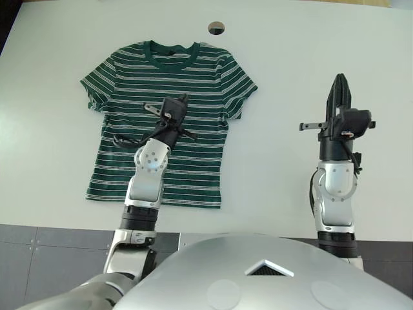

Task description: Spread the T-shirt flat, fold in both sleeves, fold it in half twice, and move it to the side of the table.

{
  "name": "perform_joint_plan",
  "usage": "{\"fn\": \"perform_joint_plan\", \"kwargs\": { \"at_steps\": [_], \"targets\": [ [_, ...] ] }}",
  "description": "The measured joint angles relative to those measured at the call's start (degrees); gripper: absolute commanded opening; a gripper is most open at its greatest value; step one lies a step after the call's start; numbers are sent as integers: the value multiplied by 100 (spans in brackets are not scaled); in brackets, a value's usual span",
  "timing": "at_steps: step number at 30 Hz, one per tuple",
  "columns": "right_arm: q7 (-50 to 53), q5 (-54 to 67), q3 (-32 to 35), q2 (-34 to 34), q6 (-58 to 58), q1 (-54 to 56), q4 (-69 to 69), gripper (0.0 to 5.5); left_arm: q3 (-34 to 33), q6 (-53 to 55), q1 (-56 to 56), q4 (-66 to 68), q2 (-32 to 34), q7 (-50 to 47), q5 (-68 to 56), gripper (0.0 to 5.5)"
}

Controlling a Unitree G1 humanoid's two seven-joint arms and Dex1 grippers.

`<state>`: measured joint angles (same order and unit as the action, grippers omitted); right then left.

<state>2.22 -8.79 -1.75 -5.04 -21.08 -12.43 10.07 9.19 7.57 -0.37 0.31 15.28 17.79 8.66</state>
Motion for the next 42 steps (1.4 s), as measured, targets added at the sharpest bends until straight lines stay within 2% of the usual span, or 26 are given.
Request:
{"fn": "perform_joint_plan", "kwargs": {
  "at_steps": [4, 14, 17, 21, 25, 30, 34, 38, 42],
  "targets": [
    [39, 25, 54, 31, 4, 19, -7, 10, 684, 531, -385, 331, 215, 551, 414, 12],
    [-183, 169, 35, -28, 225, 569, -7, 10, 1184, 556, -1392, 1451, -231, 818, 476, 12],
    [-988, 175, -400, -261, 1129, 1318, -422, 10, 1417, 507, -1588, 1688, -604, 784, 519, 12],
    [-1996, 314, -846, -439, 2356, 2008, -976, 10, 1519, 304, -1544, 1697, -727, 658, 525, 12],
    [-2508, 572, -1077, -289, 3169, 2504, -1351, 10, 997, 300, -1014, 940, -490, 515, 321, 12],
    [-2646, 549, -1383, -71, 3519, 2780, -1958, 10, -401, 500, -808, -607, -108, 144, -184, 12],
    [-2776, 387, -1608, -113, 3711, 2906, -2555, 10, -1128, 505, -786, -822, -29, -210, -479, 12],
    [-2933, 229, -1688, -443, 3790, 3019, -2600, 10, -1189, 318, -786, -831, -174, -375, -607, 12],
    [-3041, -8, -1618, -1248, 3702, 2944, -2394, 10, -1190, 223, -785, -834, -203, -437, -647, 12]
  ]
}}
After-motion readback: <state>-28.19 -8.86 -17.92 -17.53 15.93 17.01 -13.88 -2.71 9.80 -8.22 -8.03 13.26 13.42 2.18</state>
